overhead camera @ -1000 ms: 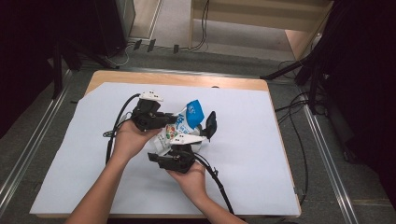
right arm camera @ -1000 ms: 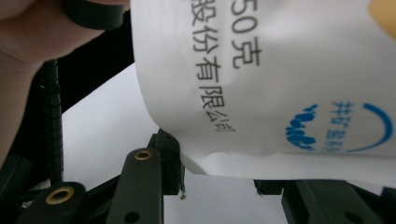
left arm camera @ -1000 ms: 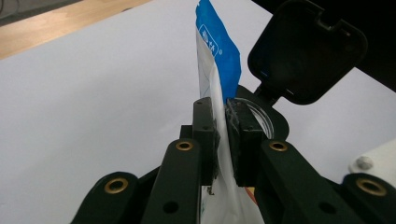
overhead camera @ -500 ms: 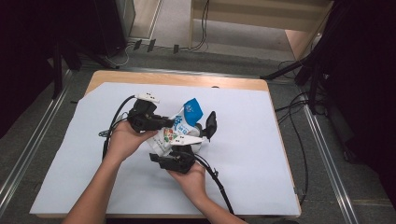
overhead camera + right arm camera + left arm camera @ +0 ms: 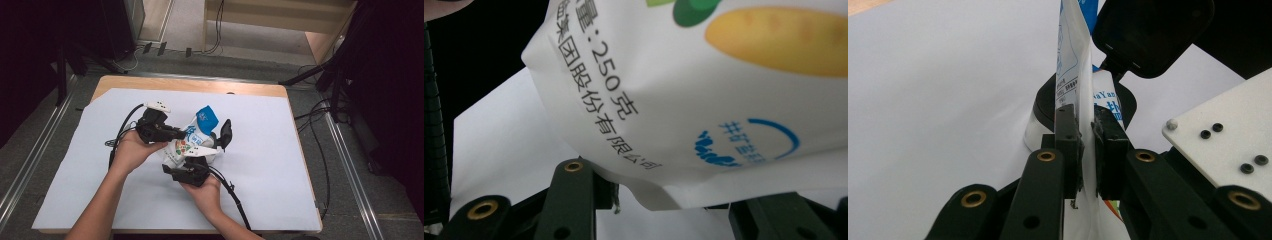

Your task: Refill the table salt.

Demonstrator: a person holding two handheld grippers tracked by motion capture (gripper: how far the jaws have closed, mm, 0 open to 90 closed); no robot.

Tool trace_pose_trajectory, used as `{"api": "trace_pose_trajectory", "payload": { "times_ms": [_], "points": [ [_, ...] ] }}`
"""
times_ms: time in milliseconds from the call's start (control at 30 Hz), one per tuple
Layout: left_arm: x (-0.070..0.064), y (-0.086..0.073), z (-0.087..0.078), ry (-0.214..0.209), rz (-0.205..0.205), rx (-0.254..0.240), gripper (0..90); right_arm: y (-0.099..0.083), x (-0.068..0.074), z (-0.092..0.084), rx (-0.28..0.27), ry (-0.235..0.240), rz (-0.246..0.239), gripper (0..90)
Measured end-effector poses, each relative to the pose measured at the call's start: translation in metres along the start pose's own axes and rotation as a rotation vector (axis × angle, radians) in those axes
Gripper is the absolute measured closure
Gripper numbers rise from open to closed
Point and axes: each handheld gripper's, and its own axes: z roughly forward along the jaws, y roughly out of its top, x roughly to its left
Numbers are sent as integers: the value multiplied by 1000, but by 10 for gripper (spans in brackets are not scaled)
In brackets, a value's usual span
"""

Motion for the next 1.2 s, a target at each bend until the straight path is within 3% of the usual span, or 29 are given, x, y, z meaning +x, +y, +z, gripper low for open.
{"api": "trace_pose_trajectory", "payload": {
  "times_ms": [433,867,1200],
  "points": [
    [1,-3,1,-8,14,21,841,-5,-3,-1,-11,-27,-10,605],
    [3,-7,4,-12,20,11,831,-9,-5,-2,-12,-41,-6,609],
    [2,-7,-1,-41,12,7,839,-9,-5,-3,-16,-41,-6,603]
  ]
}}
